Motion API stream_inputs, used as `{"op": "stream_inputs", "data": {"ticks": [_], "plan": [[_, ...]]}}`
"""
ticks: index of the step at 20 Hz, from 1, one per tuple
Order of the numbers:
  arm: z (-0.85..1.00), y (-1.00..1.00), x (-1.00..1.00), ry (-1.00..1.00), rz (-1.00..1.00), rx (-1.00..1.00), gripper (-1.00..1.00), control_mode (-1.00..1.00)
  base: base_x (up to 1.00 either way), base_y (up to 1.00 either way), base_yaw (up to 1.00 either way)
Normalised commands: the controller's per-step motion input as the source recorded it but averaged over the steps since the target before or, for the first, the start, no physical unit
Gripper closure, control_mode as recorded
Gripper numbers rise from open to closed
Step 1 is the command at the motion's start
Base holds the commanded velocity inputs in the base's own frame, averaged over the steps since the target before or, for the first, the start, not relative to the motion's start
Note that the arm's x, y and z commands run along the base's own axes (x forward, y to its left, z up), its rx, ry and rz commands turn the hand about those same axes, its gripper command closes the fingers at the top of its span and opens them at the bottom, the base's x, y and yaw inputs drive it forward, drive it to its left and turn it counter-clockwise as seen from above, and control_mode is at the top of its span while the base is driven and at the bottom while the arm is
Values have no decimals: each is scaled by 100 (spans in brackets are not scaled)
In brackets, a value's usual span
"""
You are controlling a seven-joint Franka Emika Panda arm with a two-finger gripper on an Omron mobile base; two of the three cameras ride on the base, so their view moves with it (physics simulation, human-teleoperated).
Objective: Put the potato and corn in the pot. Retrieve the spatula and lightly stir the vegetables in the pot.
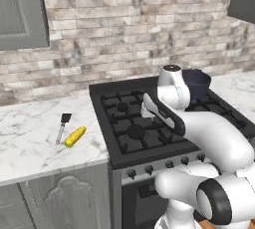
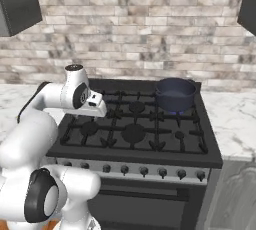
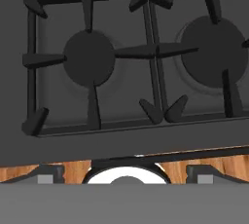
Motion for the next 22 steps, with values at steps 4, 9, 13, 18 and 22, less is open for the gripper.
{"op": "stream_inputs", "data": {"ticks": [4, 9, 13, 18, 22], "plan": [[0, 0, 0, 0, 0, 0, -100, 100, 26, 100, -8], [0, 0, 0, 0, 0, 0, -100, 100, 42, 52, -1], [-1, 9, 4, 0, 0, 0, -100, -100, 31, 33, 0], [-37, 80, 0, -8, -1, 1, -100, -100, 0, 0, 0], [-58, 80, 0, -14, 0, 12, -100, -100, 0, 0, 0]]}}
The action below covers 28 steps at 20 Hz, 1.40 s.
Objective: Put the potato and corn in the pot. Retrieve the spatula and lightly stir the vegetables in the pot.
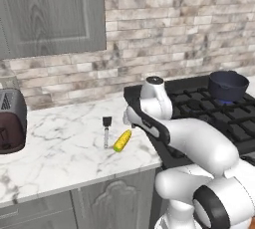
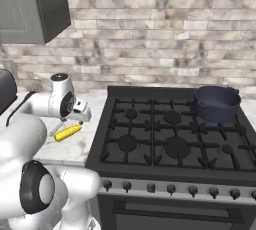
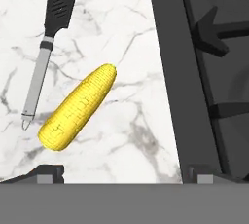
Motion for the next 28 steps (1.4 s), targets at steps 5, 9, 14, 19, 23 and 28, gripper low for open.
{"op": "stream_inputs", "data": {"ticks": [5, 9, 14, 19, 23, 28], "plan": [[-27, 89, 10, -3, 0, 8, -100, -100, 0, 0, 0], [-2, 60, 35, 11, -2, -3, -100, -100, 0, 0, 0], [-5, -4, 15, 3, -9, 0, -100, -100, 0, 0, 0], [0, -9, 14, 20, -17, 7, -100, -100, 0, 0, 0], [-1, 4, 4, 25, -5, 1, -100, -100, 0, 0, 0], [-31, 12, 9, 14, 0, 0, -100, -100, 0, 0, 0]]}}
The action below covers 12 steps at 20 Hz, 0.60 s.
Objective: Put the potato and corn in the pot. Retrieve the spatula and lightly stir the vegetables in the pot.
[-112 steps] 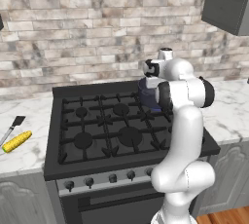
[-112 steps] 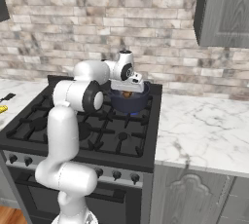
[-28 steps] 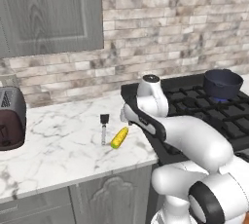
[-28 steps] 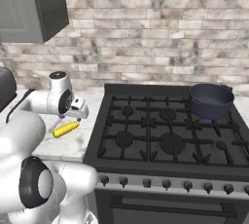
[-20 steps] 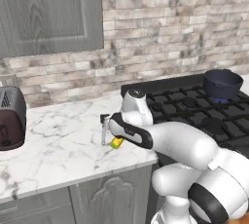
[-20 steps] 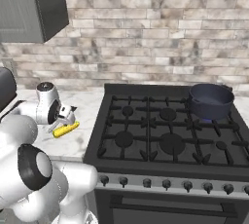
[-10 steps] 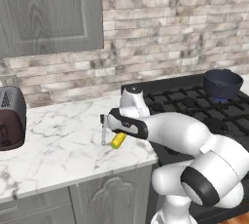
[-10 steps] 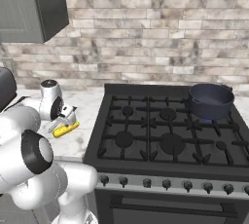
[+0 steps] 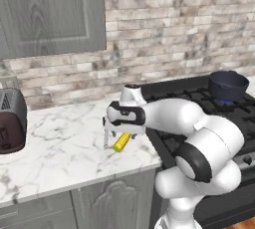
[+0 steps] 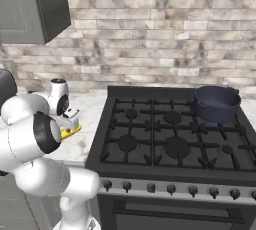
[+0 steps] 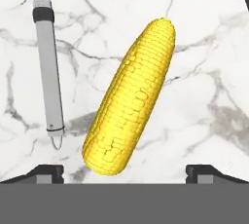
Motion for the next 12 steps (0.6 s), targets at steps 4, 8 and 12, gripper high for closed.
{"op": "stream_inputs", "data": {"ticks": [4, 8, 12], "plan": [[-40, 28, 18, 4, 0, 0, -100, -100, 0, 0, 0], [-39, 3, 0, 1, 0, 0, -100, -100, 0, 0, 0], [-7, -38, -5, 0, 0, 0, -100, -100, 0, 0, 0]]}}
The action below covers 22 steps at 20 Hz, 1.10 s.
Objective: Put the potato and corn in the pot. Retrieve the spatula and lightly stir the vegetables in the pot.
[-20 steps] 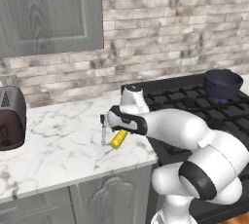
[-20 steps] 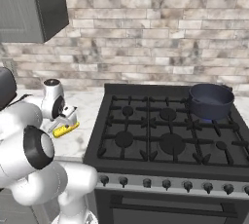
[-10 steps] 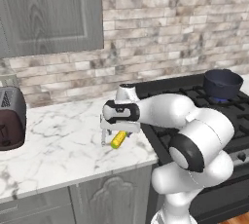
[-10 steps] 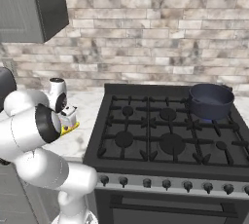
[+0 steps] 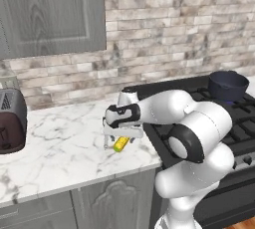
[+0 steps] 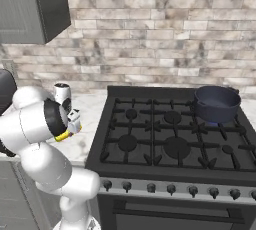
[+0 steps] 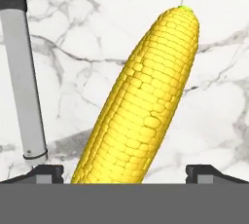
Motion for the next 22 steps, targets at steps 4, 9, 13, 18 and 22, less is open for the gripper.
{"op": "stream_inputs", "data": {"ticks": [4, 9, 13, 18, 22], "plan": [[-20, -2, 0, 0, 0, 0, -100, -100, 0, 0, 0], [-23, 4, 0, 0, -1, 0, -100, -100, 0, 0, 0], [-27, 2, 0, 0, -5, 0, -100, -100, 0, 0, 0], [-21, 0, -1, 0, -2, 0, -100, -100, 0, 0, 0], [0, 0, 0, 0, 0, 0, 100, -100, 0, 0, 0]]}}
